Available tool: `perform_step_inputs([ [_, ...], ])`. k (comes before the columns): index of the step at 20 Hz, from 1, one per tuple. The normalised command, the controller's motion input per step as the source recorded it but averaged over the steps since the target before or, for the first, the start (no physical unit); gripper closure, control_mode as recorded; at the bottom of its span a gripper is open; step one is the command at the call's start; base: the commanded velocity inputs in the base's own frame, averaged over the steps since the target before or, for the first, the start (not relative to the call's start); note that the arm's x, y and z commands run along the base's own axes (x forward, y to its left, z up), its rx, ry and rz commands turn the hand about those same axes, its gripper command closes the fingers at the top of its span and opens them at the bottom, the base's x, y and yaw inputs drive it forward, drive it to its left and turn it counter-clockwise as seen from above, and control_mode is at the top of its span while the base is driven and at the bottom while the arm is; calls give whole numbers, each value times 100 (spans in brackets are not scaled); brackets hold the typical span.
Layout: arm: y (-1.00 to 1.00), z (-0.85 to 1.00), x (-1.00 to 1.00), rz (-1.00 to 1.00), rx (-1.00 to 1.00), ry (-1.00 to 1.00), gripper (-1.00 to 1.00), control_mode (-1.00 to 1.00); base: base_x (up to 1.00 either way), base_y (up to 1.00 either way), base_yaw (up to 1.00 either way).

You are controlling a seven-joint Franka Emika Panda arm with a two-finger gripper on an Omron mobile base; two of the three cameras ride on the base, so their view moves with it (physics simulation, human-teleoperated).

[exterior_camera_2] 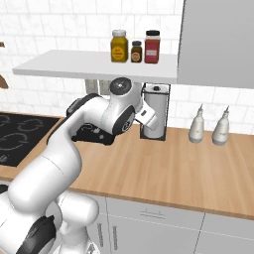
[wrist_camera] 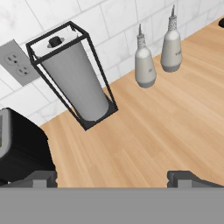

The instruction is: Start the toaster. Once the lever pops up, take the bread to the plate on the dining counter.

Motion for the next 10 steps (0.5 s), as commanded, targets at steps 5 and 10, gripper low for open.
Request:
perform_step_inputs([
  [5,0,0,0,0,0,0,-100,-100,0,0,0],
  [10,0,0,0,0,0,0,-100,-100,0,0,0],
])
